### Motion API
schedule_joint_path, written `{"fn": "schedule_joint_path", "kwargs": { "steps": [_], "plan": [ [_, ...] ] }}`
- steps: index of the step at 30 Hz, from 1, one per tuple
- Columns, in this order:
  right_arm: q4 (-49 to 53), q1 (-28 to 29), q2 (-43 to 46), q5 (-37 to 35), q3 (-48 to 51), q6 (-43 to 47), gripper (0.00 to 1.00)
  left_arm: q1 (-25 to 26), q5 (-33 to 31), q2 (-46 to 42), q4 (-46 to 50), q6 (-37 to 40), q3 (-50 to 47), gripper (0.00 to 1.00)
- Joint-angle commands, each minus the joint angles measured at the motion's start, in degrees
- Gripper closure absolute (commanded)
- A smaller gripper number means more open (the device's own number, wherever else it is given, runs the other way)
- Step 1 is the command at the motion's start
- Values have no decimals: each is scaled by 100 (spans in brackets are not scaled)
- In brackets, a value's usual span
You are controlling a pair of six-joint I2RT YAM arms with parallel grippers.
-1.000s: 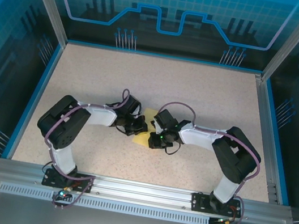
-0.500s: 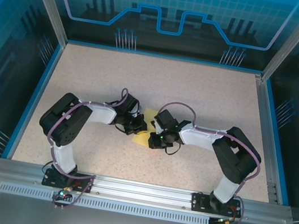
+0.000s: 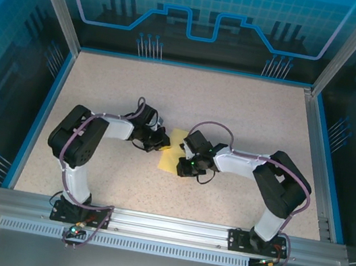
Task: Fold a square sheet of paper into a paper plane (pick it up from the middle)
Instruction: Fold the triangle a second time at the center of the table.
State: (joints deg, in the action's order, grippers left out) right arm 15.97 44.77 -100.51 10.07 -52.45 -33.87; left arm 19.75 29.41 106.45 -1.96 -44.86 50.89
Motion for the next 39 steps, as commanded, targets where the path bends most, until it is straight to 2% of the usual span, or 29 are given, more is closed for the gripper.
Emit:
{"fn": "schedule_joint_path", "kwargs": {
  "steps": [1,8,14,18,21,23,28,32,39],
  "plan": [
    [768,141,-408,-348,389,12,91,-264,-207,141,-242,220,-91,96],
    [738,144,-352,-300,330,-25,91,-384,-116,-261,-420,202,-172,94],
    [338,-19,335,86,-121,-217,88,-371,-106,-1045,-156,-58,-468,75],
    [7,-201,945,58,-383,-323,80,-331,-176,-1574,-86,-243,-827,67],
    [56,-302,1034,-407,-476,-264,71,-254,-183,-1866,-70,-364,-1020,64],
    [232,-385,902,-610,-606,-202,68,-148,-222,-1996,-47,-433,-1087,60],
    [230,-486,477,-442,-799,-50,67,203,-327,-1990,-148,-702,-1183,61],
    [196,-522,141,-268,-934,-49,71,417,-358,-1772,-340,-903,-1187,64],
    [144,-701,-335,-316,-1012,-120,71,552,-323,-1267,-404,-1070,-1012,64]
  ]
}}
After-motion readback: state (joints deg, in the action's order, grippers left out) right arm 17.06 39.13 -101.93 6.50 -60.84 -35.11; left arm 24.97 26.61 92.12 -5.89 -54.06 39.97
